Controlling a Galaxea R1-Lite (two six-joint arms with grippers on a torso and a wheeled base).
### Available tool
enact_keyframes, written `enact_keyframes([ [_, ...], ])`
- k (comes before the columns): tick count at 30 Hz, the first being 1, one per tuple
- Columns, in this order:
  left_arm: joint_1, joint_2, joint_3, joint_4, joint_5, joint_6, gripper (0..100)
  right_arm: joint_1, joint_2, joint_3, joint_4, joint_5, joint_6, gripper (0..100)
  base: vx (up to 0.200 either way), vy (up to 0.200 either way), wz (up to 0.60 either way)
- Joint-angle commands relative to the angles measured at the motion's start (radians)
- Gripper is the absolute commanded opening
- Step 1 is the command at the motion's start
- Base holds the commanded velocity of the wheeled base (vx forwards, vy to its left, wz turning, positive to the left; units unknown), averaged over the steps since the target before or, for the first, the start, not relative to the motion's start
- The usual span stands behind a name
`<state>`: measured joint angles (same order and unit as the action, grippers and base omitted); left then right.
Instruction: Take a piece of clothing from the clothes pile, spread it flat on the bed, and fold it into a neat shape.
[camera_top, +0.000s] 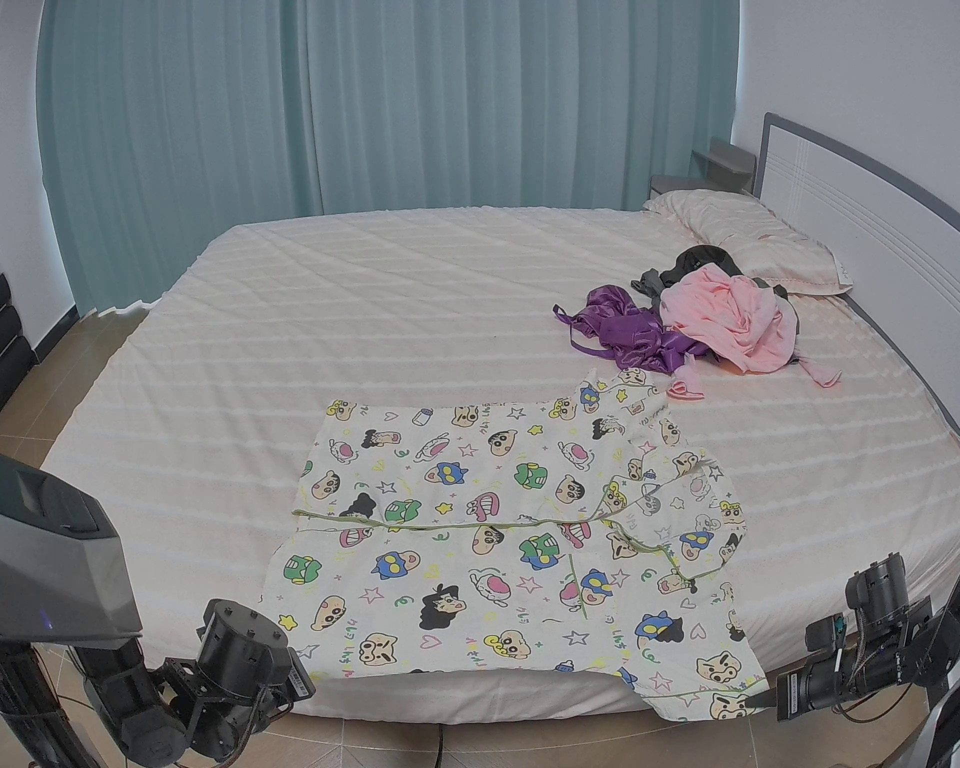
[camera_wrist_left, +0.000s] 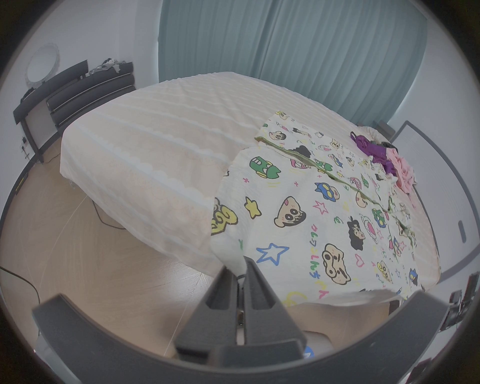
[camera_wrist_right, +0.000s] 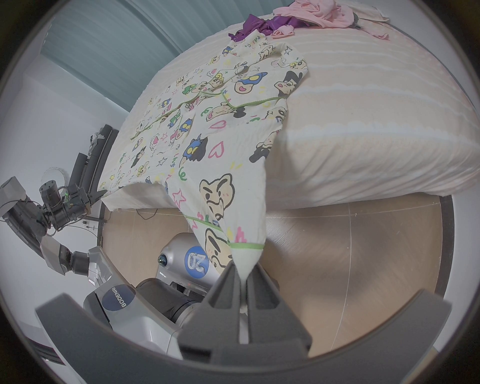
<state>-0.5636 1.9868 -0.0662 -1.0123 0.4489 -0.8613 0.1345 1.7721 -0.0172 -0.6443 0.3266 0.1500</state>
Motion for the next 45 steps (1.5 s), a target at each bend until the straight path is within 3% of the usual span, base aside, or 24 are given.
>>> enact_keyframes([
  [1, -0.016, 0.004, 0.011, 0.0, 0.001, -0.001, 0, 0.001, -0.014, 0.017, 0.015, -0.001, 0.0, 0, 0.0, 0.0, 0.0],
  [10, -0.032, 0.003, 0.059, -0.002, 0.004, -0.008, 0, -0.003, -0.019, 0.017, 0.11, 0.002, -0.046, 0, 0.0, 0.0, 0.0],
  [30, -0.125, -0.01, 0.065, 0.032, 0.054, -0.053, 0, -0.007, -0.053, 0.017, 0.16, 0.0, -0.073, 0, 0.0, 0.0, 0.0],
  [36, -0.105, -0.083, 0.016, -0.052, 0.07, -0.013, 0, -0.009, -0.089, 0.017, 0.046, 0.005, -0.059, 0, 0.0, 0.0, 0.0],
  [39, -0.064, -0.088, -0.02, -0.049, 0.071, 0.05, 0, -0.029, -0.106, 0.01, -0.011, 0.006, -0.056, 0, 0.0, 0.0, 0.0],
  [45, -0.001, -0.071, -0.07, -0.048, 0.066, 0.065, 0, -0.045, -0.102, -0.033, -0.052, 0.003, -0.05, 0, 0.0, 0.0, 0.0],
])
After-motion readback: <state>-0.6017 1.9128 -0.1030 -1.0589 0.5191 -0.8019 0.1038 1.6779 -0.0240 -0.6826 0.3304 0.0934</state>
